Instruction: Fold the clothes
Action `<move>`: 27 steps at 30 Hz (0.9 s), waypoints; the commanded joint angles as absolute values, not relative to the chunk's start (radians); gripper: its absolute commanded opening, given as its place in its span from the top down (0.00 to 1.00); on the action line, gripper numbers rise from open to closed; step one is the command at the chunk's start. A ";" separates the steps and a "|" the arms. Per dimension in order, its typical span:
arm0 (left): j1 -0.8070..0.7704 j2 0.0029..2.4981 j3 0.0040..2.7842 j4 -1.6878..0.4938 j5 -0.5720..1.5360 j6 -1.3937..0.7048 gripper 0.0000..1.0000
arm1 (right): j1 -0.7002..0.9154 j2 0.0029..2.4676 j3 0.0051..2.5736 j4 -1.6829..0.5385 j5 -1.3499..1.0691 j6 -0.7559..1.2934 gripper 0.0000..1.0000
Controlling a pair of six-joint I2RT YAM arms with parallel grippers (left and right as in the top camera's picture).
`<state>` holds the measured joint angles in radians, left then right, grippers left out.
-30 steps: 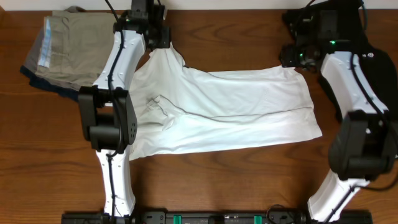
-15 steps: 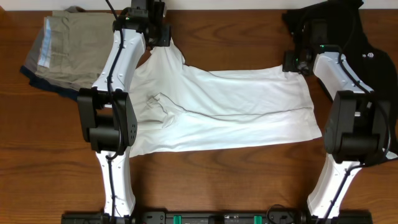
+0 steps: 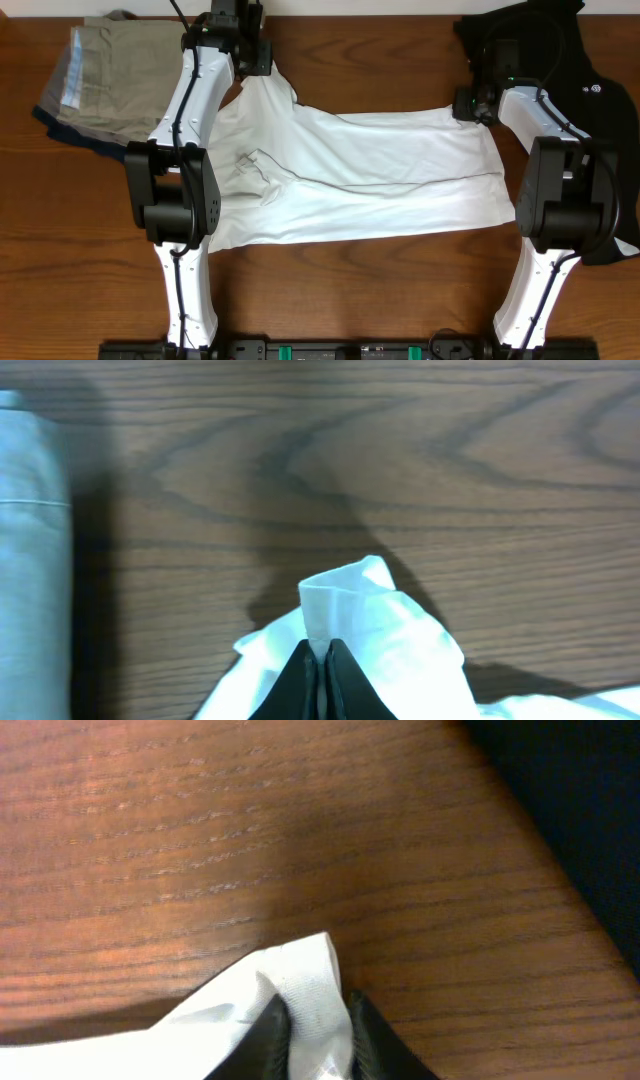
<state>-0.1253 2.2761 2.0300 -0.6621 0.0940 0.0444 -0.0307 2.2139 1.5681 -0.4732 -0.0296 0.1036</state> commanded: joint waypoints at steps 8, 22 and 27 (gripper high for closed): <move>-0.109 2.270 2.046 -0.650 -0.013 0.031 0.94 | -0.049 2.217 1.647 -0.485 -0.042 0.111 0.99; -0.110 2.173 2.046 -0.772 -0.013 0.032 0.94 | -0.104 2.216 1.876 -0.854 -0.096 0.088 0.99; -0.109 2.135 2.046 -0.921 -0.013 0.032 0.94 | -0.118 2.216 1.970 -1.058 -0.131 0.046 0.99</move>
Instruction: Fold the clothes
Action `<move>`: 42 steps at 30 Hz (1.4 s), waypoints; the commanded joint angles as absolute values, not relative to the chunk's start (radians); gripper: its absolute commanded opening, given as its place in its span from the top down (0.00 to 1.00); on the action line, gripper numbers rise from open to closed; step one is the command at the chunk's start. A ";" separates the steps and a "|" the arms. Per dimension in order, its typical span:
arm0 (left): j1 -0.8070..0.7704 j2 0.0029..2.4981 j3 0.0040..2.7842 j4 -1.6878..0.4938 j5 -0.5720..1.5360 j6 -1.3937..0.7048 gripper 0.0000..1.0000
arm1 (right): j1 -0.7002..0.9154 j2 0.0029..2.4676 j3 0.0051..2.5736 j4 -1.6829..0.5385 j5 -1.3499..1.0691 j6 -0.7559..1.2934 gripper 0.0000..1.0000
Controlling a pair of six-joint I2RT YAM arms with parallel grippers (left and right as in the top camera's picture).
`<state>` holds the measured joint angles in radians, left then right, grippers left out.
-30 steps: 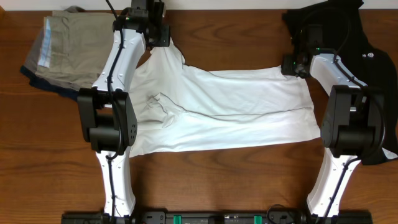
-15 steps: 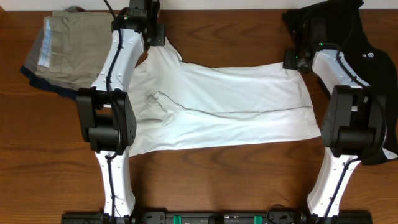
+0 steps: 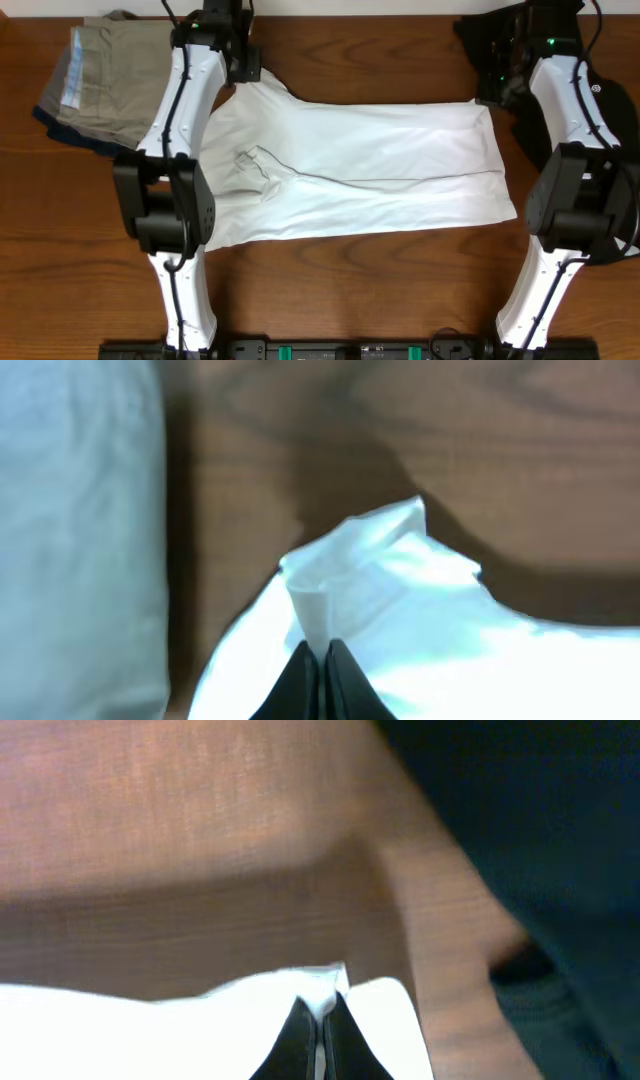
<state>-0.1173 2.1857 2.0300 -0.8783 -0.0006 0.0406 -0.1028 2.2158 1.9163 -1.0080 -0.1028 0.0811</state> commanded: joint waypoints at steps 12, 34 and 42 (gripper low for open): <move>-0.108 2.124 2.046 -1.280 -0.013 0.032 0.94 | -0.125 2.215 2.022 -1.356 -0.162 -0.028 0.99; -0.117 2.124 1.843 -1.528 -0.016 -0.163 0.94 | -0.139 2.215 2.019 -1.407 -0.166 -0.054 0.99; -0.128 2.124 1.665 -1.507 -0.012 -0.198 0.94 | -0.144 2.215 2.015 -1.390 -0.166 -0.054 0.99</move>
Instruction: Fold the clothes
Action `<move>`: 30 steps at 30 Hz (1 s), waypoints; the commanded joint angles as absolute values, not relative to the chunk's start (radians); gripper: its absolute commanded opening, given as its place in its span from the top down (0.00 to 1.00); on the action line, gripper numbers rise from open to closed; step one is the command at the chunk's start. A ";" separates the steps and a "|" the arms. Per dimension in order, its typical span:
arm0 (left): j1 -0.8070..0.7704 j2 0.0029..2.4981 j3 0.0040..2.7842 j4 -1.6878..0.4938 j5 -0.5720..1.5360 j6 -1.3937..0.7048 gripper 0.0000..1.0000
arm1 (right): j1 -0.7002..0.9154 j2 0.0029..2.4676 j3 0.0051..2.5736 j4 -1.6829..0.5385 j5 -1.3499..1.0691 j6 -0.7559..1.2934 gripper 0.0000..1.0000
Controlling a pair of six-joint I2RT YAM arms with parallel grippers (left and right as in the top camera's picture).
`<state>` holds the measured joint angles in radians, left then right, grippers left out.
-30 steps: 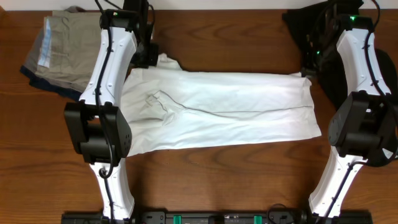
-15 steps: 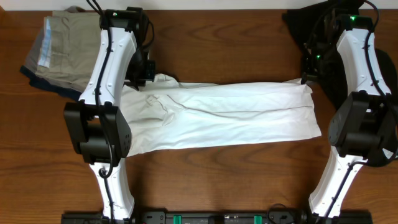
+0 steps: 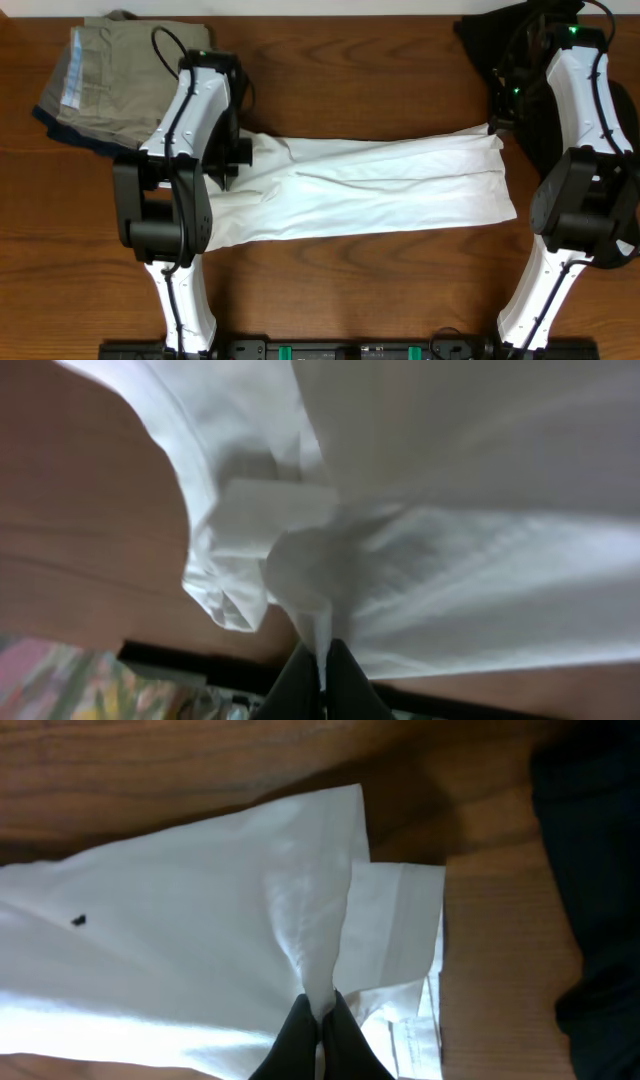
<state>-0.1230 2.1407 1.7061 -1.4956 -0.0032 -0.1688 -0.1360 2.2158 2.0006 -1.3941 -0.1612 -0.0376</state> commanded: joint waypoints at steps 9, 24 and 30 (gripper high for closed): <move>-0.144 2.124 1.586 -1.510 -0.012 -0.197 0.94 | -0.144 2.216 2.015 -1.374 -0.170 -0.053 0.99; -0.139 1.971 1.590 -1.476 -0.171 -0.268 0.01 | -0.143 2.216 2.015 -1.379 -0.243 -0.062 0.99; -0.134 1.741 1.590 -1.237 -0.169 -0.268 0.02 | -0.120 2.215 2.015 -1.378 -0.299 -0.084 0.98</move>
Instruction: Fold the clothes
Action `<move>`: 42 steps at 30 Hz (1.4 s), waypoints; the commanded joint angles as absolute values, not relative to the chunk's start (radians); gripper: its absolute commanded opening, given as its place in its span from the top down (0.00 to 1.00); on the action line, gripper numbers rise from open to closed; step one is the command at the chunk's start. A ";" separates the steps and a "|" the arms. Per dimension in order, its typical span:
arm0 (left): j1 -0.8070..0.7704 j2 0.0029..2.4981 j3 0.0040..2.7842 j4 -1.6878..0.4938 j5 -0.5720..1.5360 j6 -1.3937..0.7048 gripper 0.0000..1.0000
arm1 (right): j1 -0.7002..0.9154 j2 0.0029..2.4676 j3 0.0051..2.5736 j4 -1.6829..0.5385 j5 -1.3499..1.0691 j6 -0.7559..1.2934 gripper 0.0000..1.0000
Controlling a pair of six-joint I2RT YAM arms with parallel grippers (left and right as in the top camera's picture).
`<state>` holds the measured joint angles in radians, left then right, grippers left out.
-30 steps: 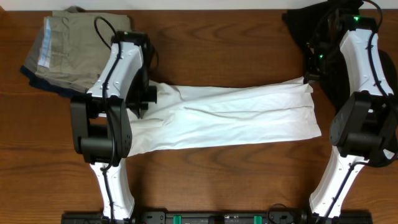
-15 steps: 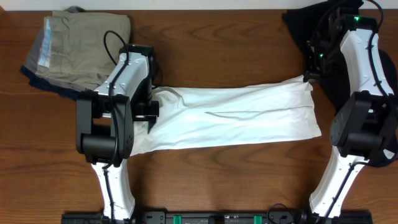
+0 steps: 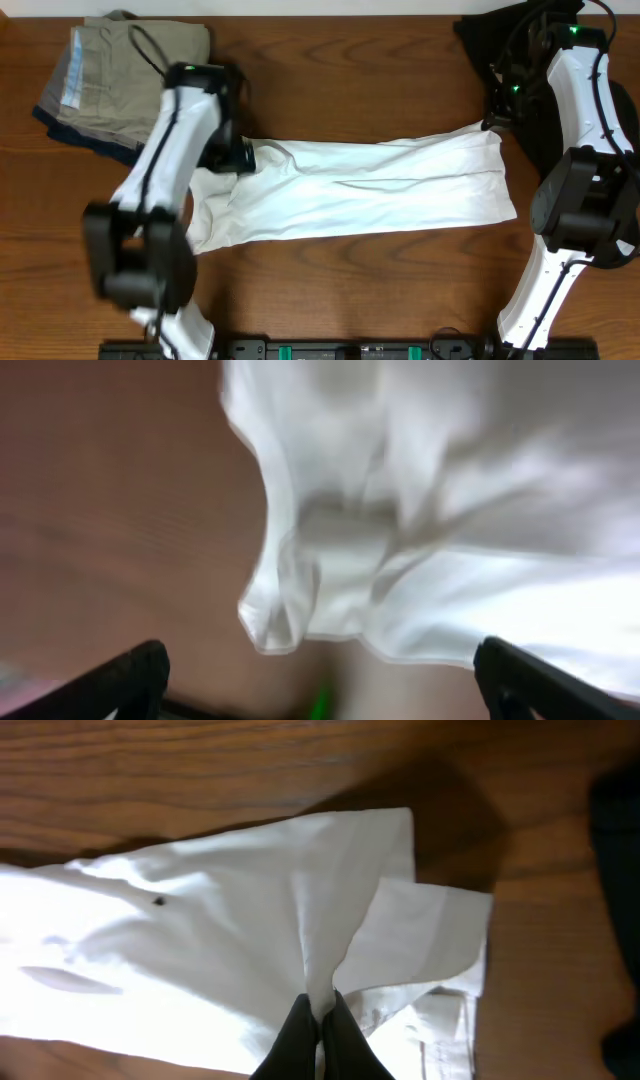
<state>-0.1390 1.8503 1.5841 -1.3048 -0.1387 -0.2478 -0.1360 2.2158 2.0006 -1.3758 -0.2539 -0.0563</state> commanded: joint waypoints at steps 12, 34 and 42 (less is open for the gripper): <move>-0.134 1.684 1.581 -1.066 -0.166 -0.267 0.02 | -0.090 2.215 1.948 -1.466 -0.150 -0.057 0.98; -0.174 1.753 1.571 -0.944 0.078 0.002 0.01 | -0.131 2.215 1.818 -1.353 -0.165 -0.108 0.30; -0.227 1.849 1.510 -0.981 0.140 0.238 0.09 | -0.132 2.215 1.832 -1.334 -0.165 -0.108 0.34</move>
<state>-0.2153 1.8141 1.5467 -0.9699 0.0998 0.1043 -0.1299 2.2169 1.8145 -1.3357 -0.1482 -0.0898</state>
